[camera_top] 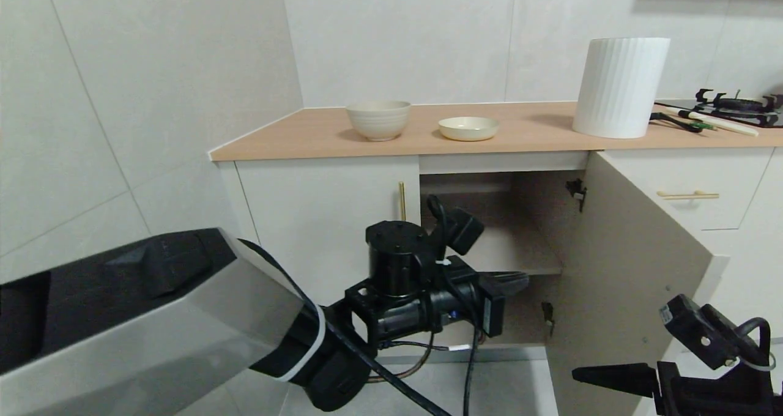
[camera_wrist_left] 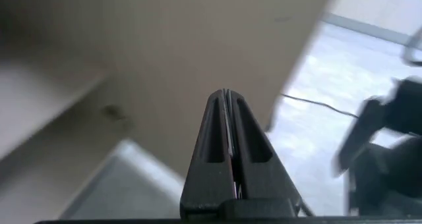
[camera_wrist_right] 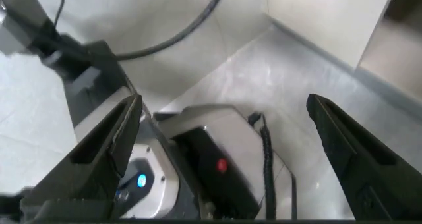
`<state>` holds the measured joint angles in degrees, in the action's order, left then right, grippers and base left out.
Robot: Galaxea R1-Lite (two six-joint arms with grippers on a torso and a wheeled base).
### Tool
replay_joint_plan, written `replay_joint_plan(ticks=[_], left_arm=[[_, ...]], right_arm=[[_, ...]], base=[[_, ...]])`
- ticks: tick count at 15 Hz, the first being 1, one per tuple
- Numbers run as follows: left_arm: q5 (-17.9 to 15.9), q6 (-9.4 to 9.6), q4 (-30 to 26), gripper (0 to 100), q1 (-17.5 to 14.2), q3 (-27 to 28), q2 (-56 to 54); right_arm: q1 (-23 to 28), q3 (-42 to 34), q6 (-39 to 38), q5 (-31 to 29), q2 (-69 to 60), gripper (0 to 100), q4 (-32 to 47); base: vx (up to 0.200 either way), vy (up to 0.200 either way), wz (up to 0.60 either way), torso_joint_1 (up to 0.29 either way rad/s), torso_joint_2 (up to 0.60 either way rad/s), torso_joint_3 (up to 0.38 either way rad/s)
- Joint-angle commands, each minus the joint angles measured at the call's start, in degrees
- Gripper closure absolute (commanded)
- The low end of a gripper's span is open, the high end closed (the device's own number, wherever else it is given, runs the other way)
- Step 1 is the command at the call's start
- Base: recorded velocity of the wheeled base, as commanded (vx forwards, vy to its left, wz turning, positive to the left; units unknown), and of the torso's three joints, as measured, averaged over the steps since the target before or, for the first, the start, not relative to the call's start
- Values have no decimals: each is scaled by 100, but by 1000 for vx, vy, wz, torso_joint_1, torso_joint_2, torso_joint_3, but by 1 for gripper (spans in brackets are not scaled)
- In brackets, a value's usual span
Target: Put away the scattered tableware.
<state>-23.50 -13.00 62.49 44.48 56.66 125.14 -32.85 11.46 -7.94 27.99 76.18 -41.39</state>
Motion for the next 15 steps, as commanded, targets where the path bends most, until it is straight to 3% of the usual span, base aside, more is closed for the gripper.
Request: replay_joint_plan(ticks=[1, 4, 6, 7, 8, 10, 13, 15], left_arm=[[127, 8, 114, 100, -801, -736, -596], [197, 139, -35, 100, -1864, -1606, -1527], [215, 139, -387, 100, -2242, -1975, -2046], [355, 139, -949, 100, -2567, -2247, -2564], [540, 139, -1397, 100, -2761, -2309, -2846], [733, 139, -1933, 100, -2963, -2274, -3171], [900, 131, -1995, 100, -3104, -2282, -3408], [944, 122, -2013, 100, -3165, -2282, -3452]], right_arm=[[-2, 225, -6, -83, 64, 0, 8], [-19, 1069, -6, -769, 626, 0, 105], [-28, 1711, -6, -1612, 1250, 0, 105], [-28, 2247, -6, -2465, 1778, 0, 113], [-11, 2554, -15, -2755, 1997, 0, 131], [33, 3178, -15, -2852, 2164, 0, 702], [174, 4681, -129, -2843, 2156, 0, 2372], [306, 5288, -191, -2843, 2085, 0, 2917]], base=[[0, 0, 0, 0, 0, 0], [0, 0, 0, 0, 0, 0], [0, 0, 0, 0, 0, 0], [0, 0, 0, 0, 0, 0], [0, 0, 0, 0, 0, 0], [0, 0, 0, 0, 0, 0], [0, 0, 0, 0, 0, 0], [0, 0, 0, 0, 0, 0]])
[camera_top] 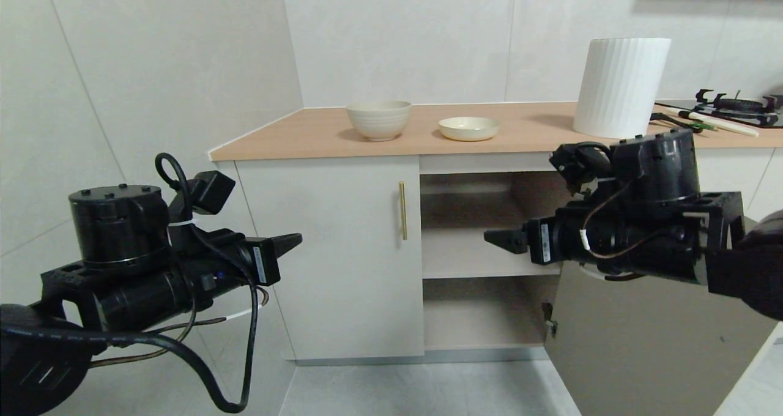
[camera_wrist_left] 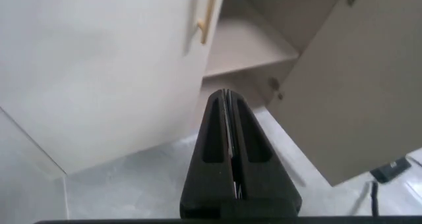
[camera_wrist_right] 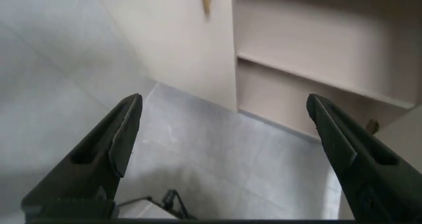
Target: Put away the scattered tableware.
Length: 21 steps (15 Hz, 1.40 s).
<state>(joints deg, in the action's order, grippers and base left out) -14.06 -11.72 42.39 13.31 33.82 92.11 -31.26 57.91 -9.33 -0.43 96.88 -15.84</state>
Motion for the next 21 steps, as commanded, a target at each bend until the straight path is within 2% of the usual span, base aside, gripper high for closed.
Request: replay_joint_plan(ticks=[1, 2, 3, 5, 7, 9, 11, 12, 16, 21], left_arm=[[-1, -6, -2, 100, -57, 11, -150], [-9, 3, -11, 100, -136, 72, -132], [-9, -6, 24, 0, -145, 90, -88], [17, -120, 103, 0, -180, 187, 52], [175, -129, 138, 0, -189, 222, 88], [368, 29, 138, 0, -189, 239, 52], [412, 354, 129, 0, -189, 125, 52], [430, 433, 129, 0, -189, 99, 44], [579, 442, 103, 0, -189, 134, -35], [579, 442, 6, 0, -224, 169, -97]], right_arm=[[181, 652, -113, -1, -55, 0, 397], [252, 617, -315, 51, -90, 0, 415], [296, 564, -333, 34, -99, 0, 406], [383, 458, -421, 34, -231, 0, 379], [463, 309, -597, 78, -486, 0, 353], [498, 362, -632, 60, -547, 0, 362], [480, 335, -641, 60, -538, 0, 371], [471, 327, -641, 60, -538, 0, 388], [471, 309, -632, 51, -547, 0, 406], [419, 256, -623, 60, -565, 0, 441]], base=[[0, 0, 0, 0, 0, 0], [0, 0, 0, 0, 0, 0], [0, 0, 0, 0, 0, 0], [0, 0, 0, 0, 0, 0], [0, 0, 0, 0, 0, 0], [0, 0, 0, 0, 0, 0], [0, 0, 0, 0, 0, 0], [0, 0, 0, 0, 0, 0], [0, 0, 0, 0, 0, 0], [200, 0, 0, 4, 0, 1]])
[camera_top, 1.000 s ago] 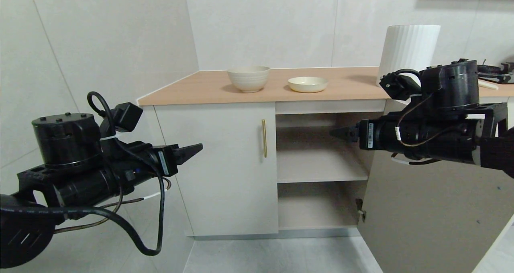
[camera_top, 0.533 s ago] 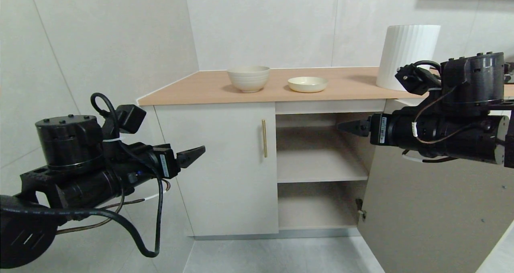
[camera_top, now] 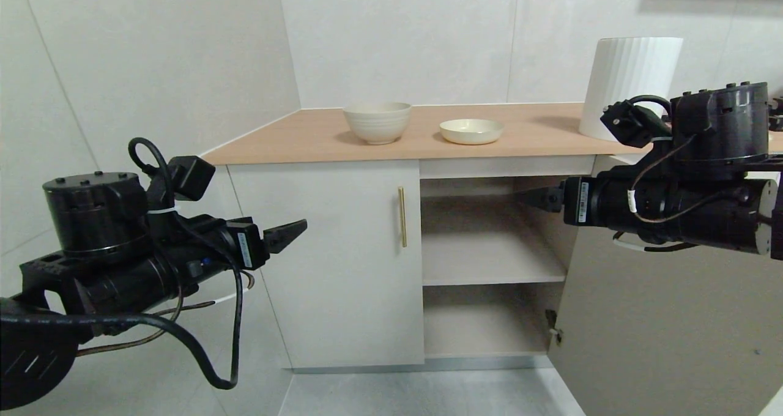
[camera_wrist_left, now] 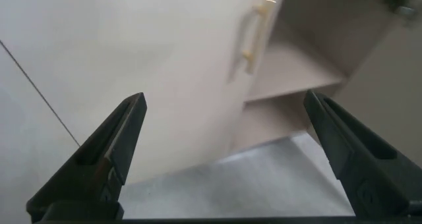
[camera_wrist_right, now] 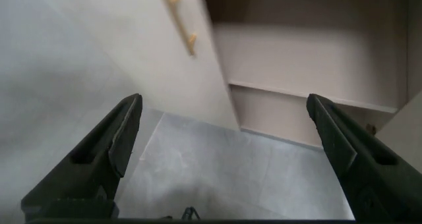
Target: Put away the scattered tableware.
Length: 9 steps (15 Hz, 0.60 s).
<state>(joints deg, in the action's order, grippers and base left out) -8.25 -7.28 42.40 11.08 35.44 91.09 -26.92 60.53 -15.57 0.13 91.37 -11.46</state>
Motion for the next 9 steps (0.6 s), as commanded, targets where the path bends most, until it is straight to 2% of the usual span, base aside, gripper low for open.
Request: replay_joint_plan(ticks=[1, 9], left_arm=[[-1, -2, 5, 0, -1, 7, -3], [-10, -11, 23, 0, -45, 7, -3]], right_arm=[[-24, -6, 1, 22, -58, 0, 82], [-121, 29, -87, 118, -304, 0, 487]], base=[[200, 0, 0, 2, 2, -2], [200, 0, 0, 3, 4, 1]])
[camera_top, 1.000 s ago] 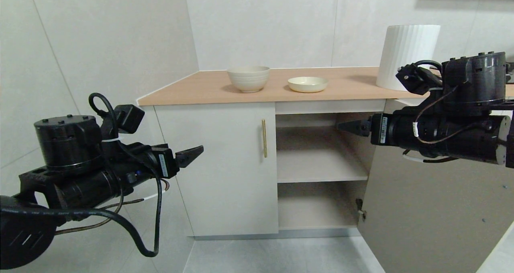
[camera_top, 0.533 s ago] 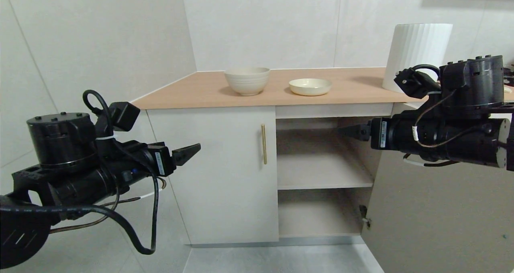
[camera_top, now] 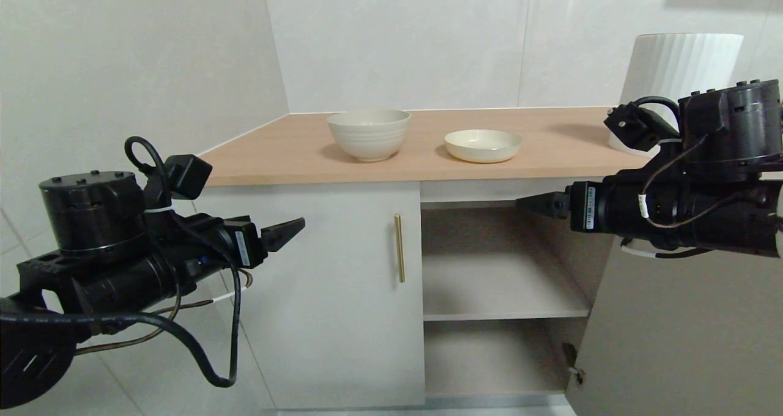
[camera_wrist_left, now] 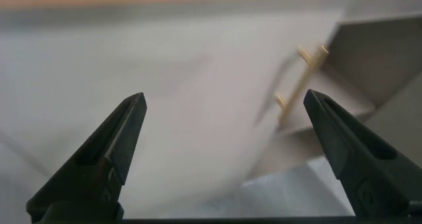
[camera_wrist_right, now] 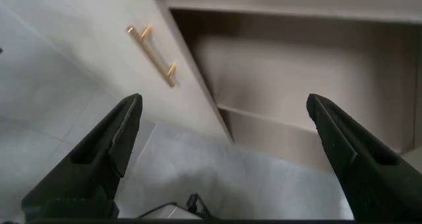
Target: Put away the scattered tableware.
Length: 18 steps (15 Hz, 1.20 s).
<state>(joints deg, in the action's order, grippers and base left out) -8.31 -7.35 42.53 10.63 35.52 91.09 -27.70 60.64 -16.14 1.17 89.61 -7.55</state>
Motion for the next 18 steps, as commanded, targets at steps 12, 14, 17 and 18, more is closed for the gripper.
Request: replay_joint_plan(ticks=[12, 14, 17, 18], left_arm=[[-663, -355, -1406, 0, 0, 280, -900], [-663, -355, -1388, 0, 0, 280, -856], [-663, -355, -1388, 0, 0, 280, -830], [-663, -355, -1388, 0, 0, 280, -786]], right_arm=[[-113, -201, 129, 507, -427, 0, 306], [-113, -201, 129, 507, -410, 0, 306], [-96, -201, 129, 507, -392, 0, 306], [-96, -201, 129, 507, -366, 0, 306]], base=[[0, 0, 0, 0, 0, 0], [0, 0, 0, 11, -33, -18], [0, 0, 0, 49, -237, -238], [0, 0, 0, 105, -271, -295]])
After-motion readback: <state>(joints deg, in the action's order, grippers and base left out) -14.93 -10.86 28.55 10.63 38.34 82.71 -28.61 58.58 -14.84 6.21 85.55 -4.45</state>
